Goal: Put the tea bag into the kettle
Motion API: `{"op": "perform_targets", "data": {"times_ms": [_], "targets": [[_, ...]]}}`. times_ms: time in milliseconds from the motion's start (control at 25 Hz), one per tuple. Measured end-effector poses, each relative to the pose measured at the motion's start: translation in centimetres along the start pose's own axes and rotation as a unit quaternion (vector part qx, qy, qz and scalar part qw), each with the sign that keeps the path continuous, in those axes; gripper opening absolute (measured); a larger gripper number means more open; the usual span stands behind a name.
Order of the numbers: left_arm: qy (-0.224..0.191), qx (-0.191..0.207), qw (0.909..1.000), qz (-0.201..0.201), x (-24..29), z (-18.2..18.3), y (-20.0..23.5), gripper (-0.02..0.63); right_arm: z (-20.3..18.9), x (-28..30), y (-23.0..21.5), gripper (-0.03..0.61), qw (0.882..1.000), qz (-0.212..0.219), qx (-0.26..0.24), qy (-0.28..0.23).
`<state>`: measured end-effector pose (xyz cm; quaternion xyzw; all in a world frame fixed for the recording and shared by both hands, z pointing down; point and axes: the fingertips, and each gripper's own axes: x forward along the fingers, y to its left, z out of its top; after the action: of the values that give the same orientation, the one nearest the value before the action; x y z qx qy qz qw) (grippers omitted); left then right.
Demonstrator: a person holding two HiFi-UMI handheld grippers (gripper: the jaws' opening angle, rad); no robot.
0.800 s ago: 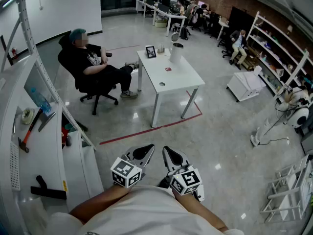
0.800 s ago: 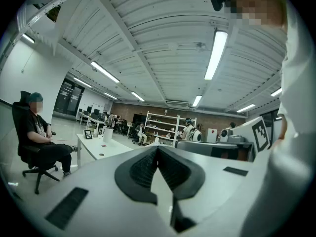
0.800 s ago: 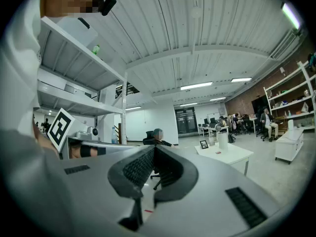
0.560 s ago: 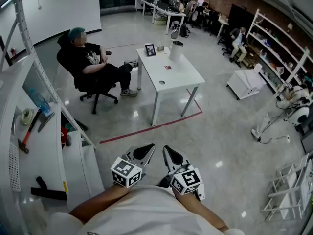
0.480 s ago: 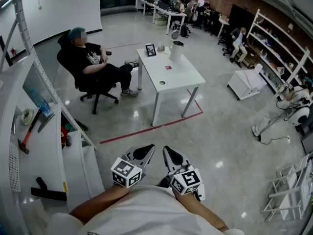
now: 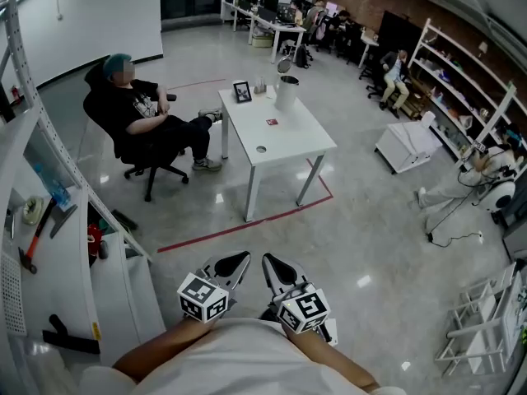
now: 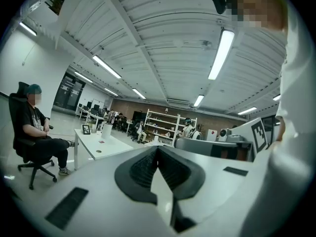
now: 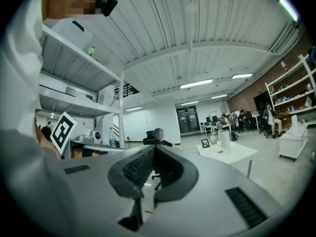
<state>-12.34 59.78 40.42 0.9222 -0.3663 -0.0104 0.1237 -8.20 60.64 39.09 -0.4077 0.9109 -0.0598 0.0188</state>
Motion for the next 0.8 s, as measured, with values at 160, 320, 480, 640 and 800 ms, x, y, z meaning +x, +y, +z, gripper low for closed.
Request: {"op": "perform_targets", "data": {"times_ms": [160,320,480,640,800], "targets": [[-0.003,-0.001,1.0,-0.002,3.7,0.4,0.6,0.011,0.2,0.4,-3.6,0.011,1.0,-0.001,-0.001,0.006],[-0.005,0.002,1.0,0.001,8.0,0.7,0.9,0.011,1.0,0.8,-7.9,0.011,1.0,-0.002,-0.006,0.002],[-0.019,0.005,0.9998,0.01,12.6,1.8,0.8,0.011,2.3,0.9,-12.6,0.011,1.0,0.006,-0.014,0.004],[-0.023,0.009,0.9996,0.016,16.5,2.1,-0.3,0.011,3.4,-0.1,-16.8,0.011,1.0,0.006,-0.018,0.008],[-0.027,0.014,0.9993,0.022,18.9,2.3,-0.5,0.011,2.9,-0.2,-19.3,0.011,1.0,0.015,-0.01,0.016]]}}
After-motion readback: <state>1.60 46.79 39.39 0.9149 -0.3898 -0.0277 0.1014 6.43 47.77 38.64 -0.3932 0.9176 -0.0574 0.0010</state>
